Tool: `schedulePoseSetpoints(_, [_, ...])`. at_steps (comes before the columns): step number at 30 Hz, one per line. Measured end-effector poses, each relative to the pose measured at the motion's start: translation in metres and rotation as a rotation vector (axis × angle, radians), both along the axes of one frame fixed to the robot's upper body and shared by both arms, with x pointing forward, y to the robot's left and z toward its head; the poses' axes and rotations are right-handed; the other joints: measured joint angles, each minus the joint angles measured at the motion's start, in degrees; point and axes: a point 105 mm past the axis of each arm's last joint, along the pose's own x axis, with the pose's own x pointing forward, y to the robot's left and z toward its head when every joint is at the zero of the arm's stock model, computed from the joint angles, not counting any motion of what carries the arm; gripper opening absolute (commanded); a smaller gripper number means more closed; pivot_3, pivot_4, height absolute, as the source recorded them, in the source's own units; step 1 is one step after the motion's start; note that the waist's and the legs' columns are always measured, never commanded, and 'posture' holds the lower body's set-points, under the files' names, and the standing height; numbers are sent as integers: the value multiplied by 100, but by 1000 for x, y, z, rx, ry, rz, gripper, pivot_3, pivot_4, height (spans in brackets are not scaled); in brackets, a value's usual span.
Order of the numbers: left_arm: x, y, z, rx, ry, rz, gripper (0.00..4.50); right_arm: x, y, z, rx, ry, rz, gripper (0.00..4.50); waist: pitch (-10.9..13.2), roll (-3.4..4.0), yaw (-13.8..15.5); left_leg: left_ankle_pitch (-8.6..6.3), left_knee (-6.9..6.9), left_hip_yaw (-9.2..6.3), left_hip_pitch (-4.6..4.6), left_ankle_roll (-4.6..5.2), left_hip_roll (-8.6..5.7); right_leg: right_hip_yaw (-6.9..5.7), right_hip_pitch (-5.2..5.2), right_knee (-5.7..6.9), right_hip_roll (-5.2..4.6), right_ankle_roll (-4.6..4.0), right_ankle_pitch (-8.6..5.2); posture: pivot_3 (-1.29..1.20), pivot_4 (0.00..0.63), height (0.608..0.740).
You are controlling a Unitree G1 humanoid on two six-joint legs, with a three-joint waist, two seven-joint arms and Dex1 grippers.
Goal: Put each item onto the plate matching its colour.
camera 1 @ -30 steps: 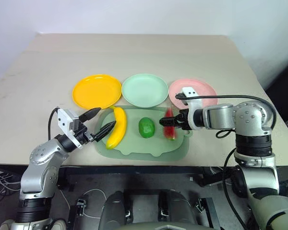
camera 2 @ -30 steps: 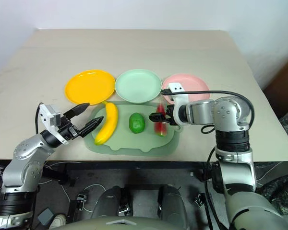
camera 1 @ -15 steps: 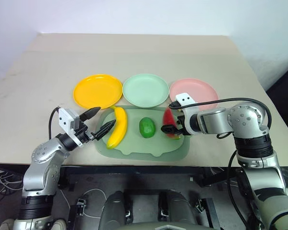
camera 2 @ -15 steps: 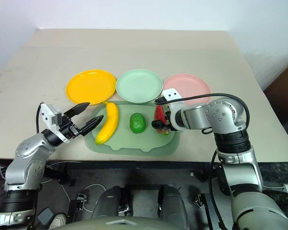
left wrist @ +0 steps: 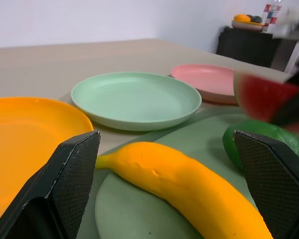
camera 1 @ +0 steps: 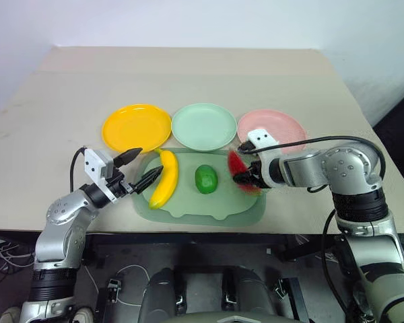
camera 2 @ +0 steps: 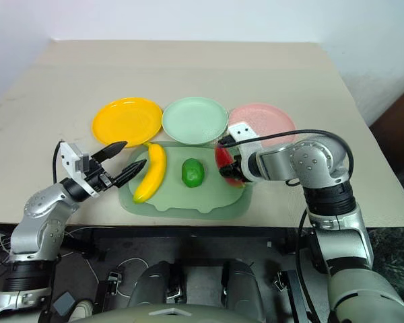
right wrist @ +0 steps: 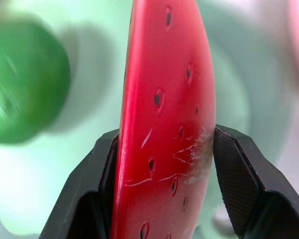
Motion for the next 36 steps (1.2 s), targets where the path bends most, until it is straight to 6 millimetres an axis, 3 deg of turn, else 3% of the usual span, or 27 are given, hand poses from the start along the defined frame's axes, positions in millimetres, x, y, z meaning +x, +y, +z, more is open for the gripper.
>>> schedulePoseSetpoints(3, [1, -1, 2, 0, -5, -5, 4500, 25, -6, 39, 103, -123, -97, 2363, 0, 0, -5, 0, -1, 3, 0, -1, 0, 0, -2, 0, 2, 0, 0, 0, 150, 695])
schedulePoseSetpoints(5, [1, -1, 2, 0, -6, -4, 4500, 39, -14, 49, 114, -158, -157, 2363, 0, 0, -9, 0, -3, 6, 0, -1, 0, 1, -2, -3, 2, 0, 0, 0, 150, 695])
schedulePoseSetpoints(16, [-4, -3, 2, 3, -14, 14, 4500, 97, -47, 18, 130, -103, -357, 2363, 3, 5, -58, 2, -5, 16, -3, -3, 0, 6, -10, 0, 4, 2, -1, 0, 150, 695])
schedulePoseSetpoints(18, [-7, -2, -1, 5, -4, 24, 4500, 102, -50, 11, 90, -106, -366, 2363, 3, 5, -91, 2, -5, 16, -3, -4, 0, 6, -10, 0, 4, 2, -1, 0, 150, 695])
schedulePoseSetpoints(19, [-8, -2, -1, 6, -3, 26, 4500, 103, -52, 6, 75, -98, -371, 3091, 3, 5, -107, 3, -5, 16, -3, -4, 0, 6, -10, 1, 4, 2, -1, 0, 150, 695])
schedulePoseSetpoints(23, [-12, 2, 1, 17, -13, 45, 4500, 103, -55, -13, 45, -45, -391, 4441, 5, 8, -149, 3, -4, 16, -3, -6, 0, 7, -11, 3, 4, 2, -1, 0, 150, 695])
schedulePoseSetpoints(30, [-15, 5, 2, 27, -8, 59, 4500, 107, -58, -3, 34, -85, -369, 4441, 7, 11, -144, 3, -4, 16, -3, -6, 1, 9, -12, 3, 4, 2, -1, 0, 150, 695])
schedulePoseSetpoints(36, [-17, 7, -1, 27, 3, 66, 4500, 98, -65, 35, 31, -195, -315, 4441, 9, 15, -135, 3, -5, 13, -8, -6, 2, 9, -15, 1, 3, 2, -1, 0, 150, 695])
